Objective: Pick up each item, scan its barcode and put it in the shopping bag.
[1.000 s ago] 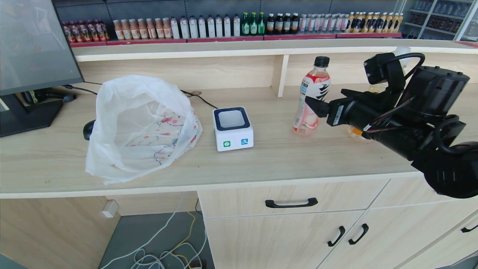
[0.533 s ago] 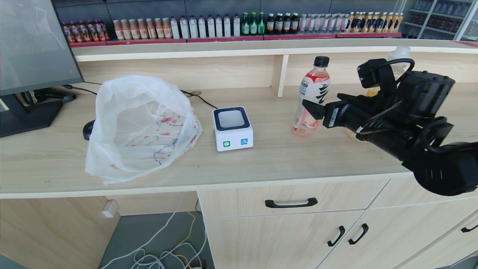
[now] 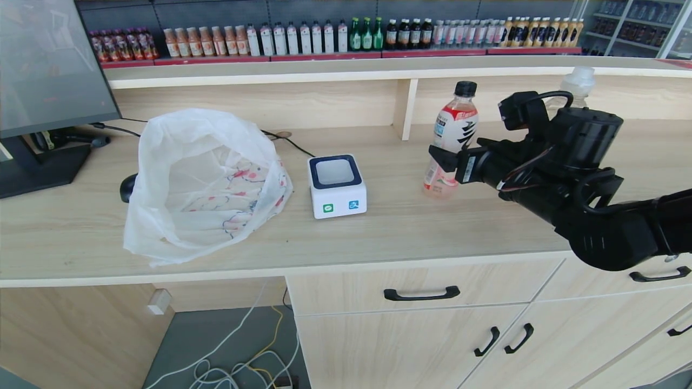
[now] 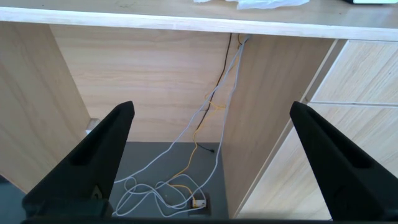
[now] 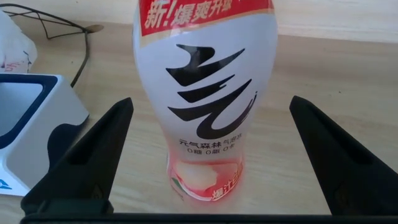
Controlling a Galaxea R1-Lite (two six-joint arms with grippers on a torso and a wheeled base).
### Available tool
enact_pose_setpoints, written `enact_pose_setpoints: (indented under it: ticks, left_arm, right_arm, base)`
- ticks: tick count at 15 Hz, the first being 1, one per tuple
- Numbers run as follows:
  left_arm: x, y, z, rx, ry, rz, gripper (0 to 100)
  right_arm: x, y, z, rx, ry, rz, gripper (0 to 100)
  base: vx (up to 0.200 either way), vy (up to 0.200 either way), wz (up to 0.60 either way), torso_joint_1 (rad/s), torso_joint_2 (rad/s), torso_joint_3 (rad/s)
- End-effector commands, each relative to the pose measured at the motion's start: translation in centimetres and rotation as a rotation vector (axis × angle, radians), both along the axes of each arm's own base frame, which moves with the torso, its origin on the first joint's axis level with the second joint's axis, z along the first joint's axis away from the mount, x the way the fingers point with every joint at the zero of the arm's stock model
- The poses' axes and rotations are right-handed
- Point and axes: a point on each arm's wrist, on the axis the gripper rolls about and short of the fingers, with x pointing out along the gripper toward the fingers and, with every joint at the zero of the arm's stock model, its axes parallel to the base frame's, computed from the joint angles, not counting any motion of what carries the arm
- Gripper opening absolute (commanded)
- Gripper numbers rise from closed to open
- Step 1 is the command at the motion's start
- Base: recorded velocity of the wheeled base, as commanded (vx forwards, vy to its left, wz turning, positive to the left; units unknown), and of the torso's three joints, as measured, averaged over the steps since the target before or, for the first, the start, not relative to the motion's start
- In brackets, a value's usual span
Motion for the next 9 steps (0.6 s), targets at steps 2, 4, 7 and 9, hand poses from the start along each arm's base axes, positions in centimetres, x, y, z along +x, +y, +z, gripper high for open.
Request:
enact_pose_setpoints:
  ticks: [2, 4, 7, 9]
  left_arm:
    - [0.0, 0.0, 0.0, -0.001, -0.001, -0.001, 100]
    - [0.0, 0.0, 0.0, -0.001, -0.001, 0.001, 100]
    - [0.0, 0.0, 0.0, 0.001, -0.001, 0.001, 100]
    - [0.0, 0.0, 0.0, -0.001, -0.001, 0.001, 100]
  right_arm:
    - [0.6, 0.3, -0.5, 0.0, 0.006, 0.003, 100]
    - [0.8, 0.3, -0.6, 0.001, 0.008, 0.001, 100]
    - [1.6, 0.5, -0.6, 0.013, 0.0, 0.0, 100]
    - [2.0, 0.7, -0.4, 0.038, -0.005, 0.001, 100]
  base:
    - [0.0, 0.0, 0.0, 0.0, 0.0, 0.0]
    - [0.0, 0.0, 0.0, 0.0, 0.0, 0.0]
    - [0.0, 0.0, 0.0, 0.0, 0.0, 0.0]
    - [0.0, 0.0, 0.0, 0.0, 0.0, 0.0]
